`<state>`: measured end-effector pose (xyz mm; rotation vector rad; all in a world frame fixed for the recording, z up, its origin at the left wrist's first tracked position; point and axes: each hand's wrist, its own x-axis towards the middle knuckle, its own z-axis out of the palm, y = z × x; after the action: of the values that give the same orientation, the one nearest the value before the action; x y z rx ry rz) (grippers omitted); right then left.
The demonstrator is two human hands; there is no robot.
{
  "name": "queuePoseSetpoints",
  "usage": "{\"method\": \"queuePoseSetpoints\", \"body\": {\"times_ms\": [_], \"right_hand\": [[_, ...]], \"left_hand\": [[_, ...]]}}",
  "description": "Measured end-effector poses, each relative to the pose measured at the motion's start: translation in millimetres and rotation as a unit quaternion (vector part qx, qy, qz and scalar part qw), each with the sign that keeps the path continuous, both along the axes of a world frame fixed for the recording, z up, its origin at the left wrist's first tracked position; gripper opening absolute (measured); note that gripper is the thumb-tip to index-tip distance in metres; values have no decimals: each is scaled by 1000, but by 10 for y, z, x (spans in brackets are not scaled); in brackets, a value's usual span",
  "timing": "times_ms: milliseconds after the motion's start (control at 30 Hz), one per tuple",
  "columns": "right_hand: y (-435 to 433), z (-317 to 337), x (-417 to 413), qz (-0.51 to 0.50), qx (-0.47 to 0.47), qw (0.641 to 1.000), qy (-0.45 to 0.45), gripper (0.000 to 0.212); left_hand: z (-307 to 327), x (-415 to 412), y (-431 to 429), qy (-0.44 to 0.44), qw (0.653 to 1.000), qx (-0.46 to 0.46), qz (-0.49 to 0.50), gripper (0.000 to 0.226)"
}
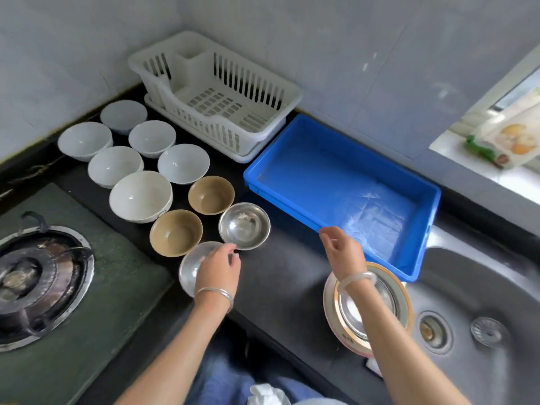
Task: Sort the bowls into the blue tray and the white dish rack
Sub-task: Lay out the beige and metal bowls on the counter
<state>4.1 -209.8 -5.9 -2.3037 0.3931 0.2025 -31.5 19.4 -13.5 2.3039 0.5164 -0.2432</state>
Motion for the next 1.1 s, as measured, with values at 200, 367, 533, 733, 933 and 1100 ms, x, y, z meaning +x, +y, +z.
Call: {"method": "queuePoseSetpoints", "body": {"times_ms": [200,367,533,733,933,1100], "right_hand": [[-803,-39,-710,-112,-154,981,-33,22],[-1021,-188,-1108,-162,-225,959,50,57],[-1060,-265,-1161,-184,-168,961,122,66],[-1118,-255,-1132,-197,-153,964,90,30],[-1155,-218,-1181,-174,-198,962,77,21],[-1144,-169,-1191,-169,-236,955,71,21]], "left_hand": [[29,-45,-1007,-6,977,-64,-203,32],[12,-43,-1548,23,957,-88,-275,32],[-74,-73,-1731,50,954,-85,-282,35],[-119,-81,-1774,43,954,-70,-288,33],[-142,-78,-1792,43,958,-73,-275,23],[-145,-83,-1799,42,958,-71,-273,22]]}}
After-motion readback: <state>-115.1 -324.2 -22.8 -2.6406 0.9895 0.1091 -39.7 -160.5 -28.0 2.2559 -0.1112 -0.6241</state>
